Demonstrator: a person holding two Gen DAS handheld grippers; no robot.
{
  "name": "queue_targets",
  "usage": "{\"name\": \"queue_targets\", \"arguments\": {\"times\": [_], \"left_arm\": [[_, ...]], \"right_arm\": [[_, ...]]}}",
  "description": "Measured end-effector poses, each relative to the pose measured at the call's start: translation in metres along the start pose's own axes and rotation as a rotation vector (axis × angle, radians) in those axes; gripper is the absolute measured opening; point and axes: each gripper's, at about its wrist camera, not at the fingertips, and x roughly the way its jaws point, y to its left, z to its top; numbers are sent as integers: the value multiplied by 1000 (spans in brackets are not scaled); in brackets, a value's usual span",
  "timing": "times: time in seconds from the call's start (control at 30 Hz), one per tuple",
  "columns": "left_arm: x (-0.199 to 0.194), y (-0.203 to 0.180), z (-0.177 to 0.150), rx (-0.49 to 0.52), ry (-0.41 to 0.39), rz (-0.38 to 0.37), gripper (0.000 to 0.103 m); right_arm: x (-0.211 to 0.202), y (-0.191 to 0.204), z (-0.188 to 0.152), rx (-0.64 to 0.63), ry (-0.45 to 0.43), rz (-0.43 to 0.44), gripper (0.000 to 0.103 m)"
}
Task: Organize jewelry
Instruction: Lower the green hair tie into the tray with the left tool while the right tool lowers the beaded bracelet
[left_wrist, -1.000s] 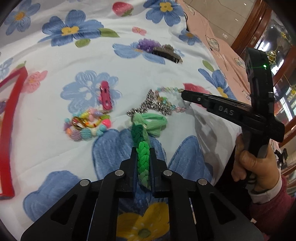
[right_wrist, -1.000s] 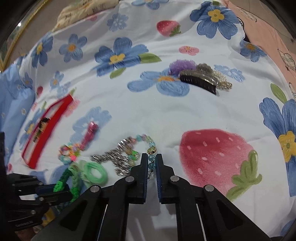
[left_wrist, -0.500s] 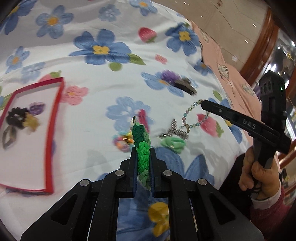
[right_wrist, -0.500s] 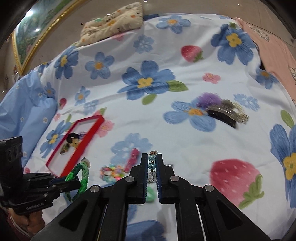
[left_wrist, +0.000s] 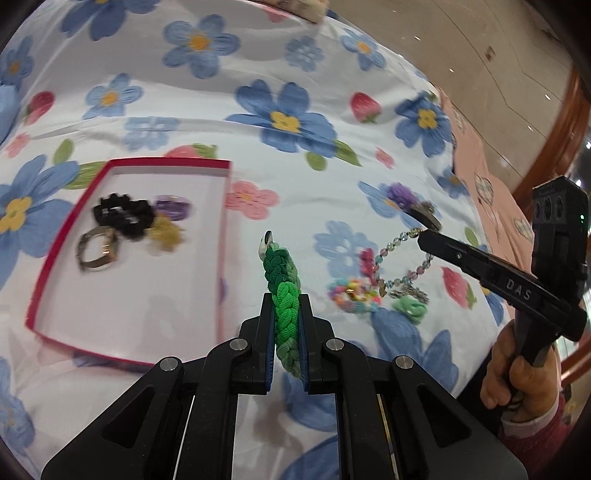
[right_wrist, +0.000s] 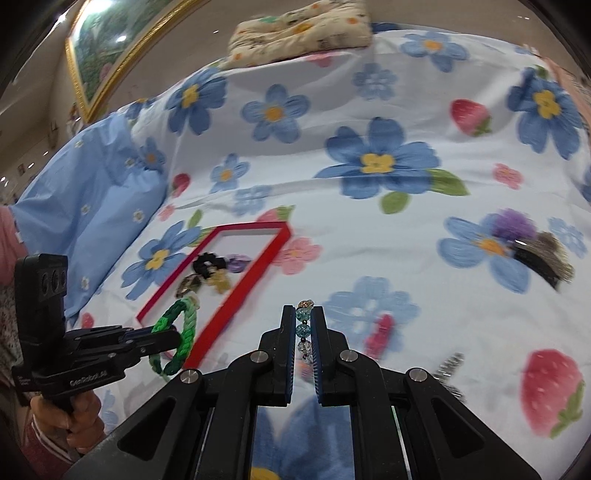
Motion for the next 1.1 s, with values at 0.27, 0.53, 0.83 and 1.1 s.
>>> {"name": "queue_targets", "arguments": {"times": [0.27, 0.53, 0.83, 1.1], "left_arm": [[-16, 46, -3, -76, -24, 58, 9], [-21, 88, -3, -156, -28, 100, 9], [-8, 126, -1, -219, -5, 142, 9], [6, 154, 5, -264, 17, 141, 9]], "right_arm": [[31, 42, 9, -54, 29, 85, 8], [59, 78, 14, -97, 59, 152, 8], [90, 112, 26, -121, 85, 221, 8], [133, 135, 24, -139, 154, 263, 8]]}}
